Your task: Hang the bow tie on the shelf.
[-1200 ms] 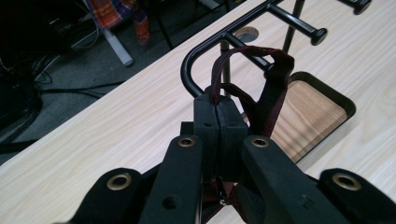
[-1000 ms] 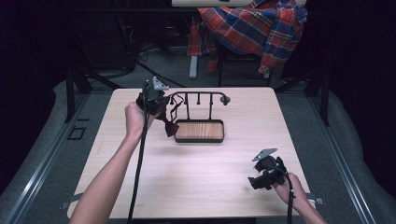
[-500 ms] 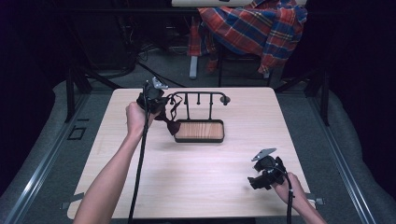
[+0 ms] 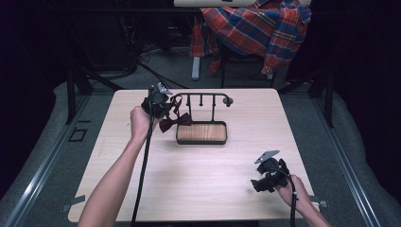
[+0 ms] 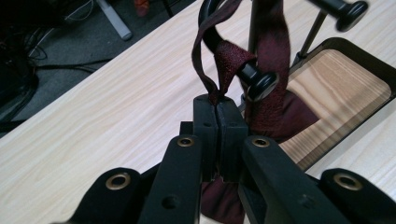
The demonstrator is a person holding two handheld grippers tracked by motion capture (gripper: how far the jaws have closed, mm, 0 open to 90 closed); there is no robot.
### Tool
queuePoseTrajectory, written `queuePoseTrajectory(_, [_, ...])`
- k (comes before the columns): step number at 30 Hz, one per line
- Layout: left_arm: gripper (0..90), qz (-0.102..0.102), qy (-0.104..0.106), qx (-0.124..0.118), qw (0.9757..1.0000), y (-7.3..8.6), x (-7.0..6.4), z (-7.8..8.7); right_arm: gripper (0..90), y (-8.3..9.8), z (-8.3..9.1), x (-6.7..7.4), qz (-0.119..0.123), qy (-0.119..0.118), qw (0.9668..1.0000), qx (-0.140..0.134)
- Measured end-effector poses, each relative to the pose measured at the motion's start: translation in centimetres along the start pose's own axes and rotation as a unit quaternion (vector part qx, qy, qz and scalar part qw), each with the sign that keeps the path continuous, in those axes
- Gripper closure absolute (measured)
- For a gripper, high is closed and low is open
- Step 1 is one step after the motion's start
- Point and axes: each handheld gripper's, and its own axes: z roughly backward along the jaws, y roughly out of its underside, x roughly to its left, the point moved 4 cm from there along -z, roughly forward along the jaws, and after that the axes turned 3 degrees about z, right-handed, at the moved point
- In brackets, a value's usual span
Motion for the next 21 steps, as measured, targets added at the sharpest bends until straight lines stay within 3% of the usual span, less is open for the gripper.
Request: queuePoseTrajectory(21, [87.5,0.036,0.017,-0.006,0.9992,1.2,0.0,-1.5,15.2,0.0,0.0,0.1,0.000,0.000,1.0000,-0.005])
